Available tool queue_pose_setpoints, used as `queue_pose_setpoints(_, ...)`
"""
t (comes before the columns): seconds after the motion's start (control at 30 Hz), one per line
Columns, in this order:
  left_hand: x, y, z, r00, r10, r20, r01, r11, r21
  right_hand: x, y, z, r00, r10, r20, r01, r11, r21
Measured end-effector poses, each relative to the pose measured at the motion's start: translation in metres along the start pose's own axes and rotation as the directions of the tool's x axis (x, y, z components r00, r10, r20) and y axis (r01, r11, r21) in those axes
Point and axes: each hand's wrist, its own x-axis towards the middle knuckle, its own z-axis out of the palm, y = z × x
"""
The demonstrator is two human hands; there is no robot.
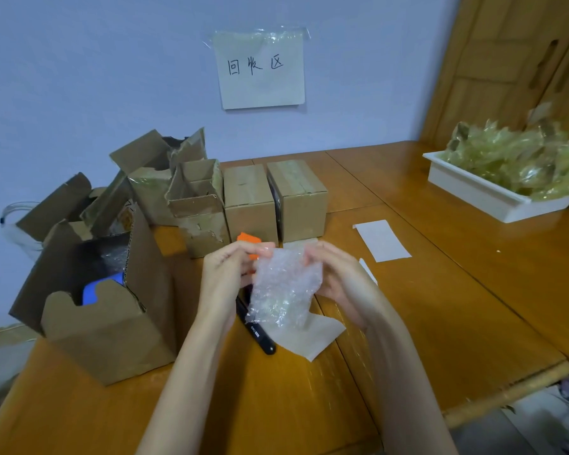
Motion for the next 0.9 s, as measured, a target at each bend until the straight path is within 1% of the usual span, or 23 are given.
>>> queue_pose_setpoints(0.1, 0.000, 0.002, 0.000, 0.998, -0.034, 0.054, 0.036, 0.998, -0.050, 0.000, 0.004, 0.000, 0.998, -0.058, 0.009, 0.058, 0.987, -0.153)
queue_pose_setpoints(0.17, 0.000, 0.004, -0.001, 0.987, -0.116, 0.112, 0.122, 0.992, -0.041, 0.000, 0.004, -0.001, 0.995, -0.096, 0.019, 0.098, 0.980, -0.176)
queue_pose_setpoints(0.2, 0.000, 0.006, -0.001, 0.979, -0.140, 0.147, 0.138, 0.990, 0.024, -0.001, 0.003, -0.001, 0.992, -0.119, 0.032, 0.123, 0.980, -0.158)
queue_pose_setpoints(0.27, -0.001, 0.006, -0.001, 0.973, -0.122, 0.196, 0.088, 0.981, 0.173, -0.002, 0.001, 0.001, 0.987, -0.160, 0.028, 0.162, 0.973, -0.164)
queue_pose_setpoints(0.3, -0.002, 0.007, -0.001, 0.976, -0.098, 0.195, 0.059, 0.979, 0.195, -0.001, 0.002, 0.001, 0.988, -0.153, 0.000, 0.151, 0.976, -0.159)
queue_pose_setpoints(0.37, -0.003, 0.007, -0.001, 0.980, -0.070, 0.188, 0.044, 0.989, 0.141, -0.002, 0.000, 0.003, 0.994, -0.082, -0.068, 0.075, 0.992, -0.101)
queue_pose_setpoints(0.4, -0.003, 0.006, -0.002, 0.981, -0.066, 0.182, 0.049, 0.994, 0.095, -0.003, -0.001, 0.003, 0.996, -0.041, -0.079, 0.034, 0.995, -0.093)
queue_pose_setpoints(0.47, -0.002, 0.005, -0.003, 0.986, -0.061, 0.157, 0.056, 0.998, 0.036, -0.005, -0.003, 0.003, 0.999, 0.010, -0.040, -0.016, 0.990, -0.138)
queue_pose_setpoints(0.53, -0.001, 0.003, -0.002, 0.986, -0.072, 0.151, 0.066, 0.997, 0.045, -0.007, -0.003, 0.003, 0.999, 0.017, -0.037, -0.022, 0.990, -0.136)
queue_pose_setpoints(0.6, -0.001, 0.003, 0.000, 0.983, -0.104, 0.152, 0.098, 0.994, 0.045, -0.007, -0.001, 0.004, 0.996, 0.008, -0.085, -0.015, 0.996, -0.093)
queue_pose_setpoints(0.67, -0.001, 0.005, 0.001, 0.983, -0.132, 0.125, 0.126, 0.990, 0.058, -0.005, 0.000, 0.004, 0.991, 0.004, -0.130, -0.011, 0.998, -0.058)
queue_pose_setpoints(0.73, 0.001, 0.004, -0.001, 0.987, -0.135, 0.084, 0.126, 0.987, 0.101, -0.005, -0.001, 0.005, 0.987, 0.007, -0.158, -0.008, 1.000, -0.008)
queue_pose_setpoints(0.8, 0.001, 0.000, -0.003, 0.995, -0.093, 0.029, 0.086, 0.979, 0.186, -0.004, -0.001, 0.006, 0.986, -0.005, -0.168, 0.007, 1.000, 0.011)
queue_pose_setpoints(0.87, 0.001, -0.002, -0.007, 0.999, 0.011, -0.053, 0.009, 0.936, 0.351, -0.003, 0.001, 0.010, 0.982, -0.028, -0.188, 0.015, 0.997, -0.071)
queue_pose_setpoints(0.9, -0.001, -0.003, -0.009, 0.995, 0.072, -0.070, -0.034, 0.894, 0.447, -0.001, 0.002, 0.015, 0.976, -0.049, -0.210, 0.015, 0.987, -0.160)
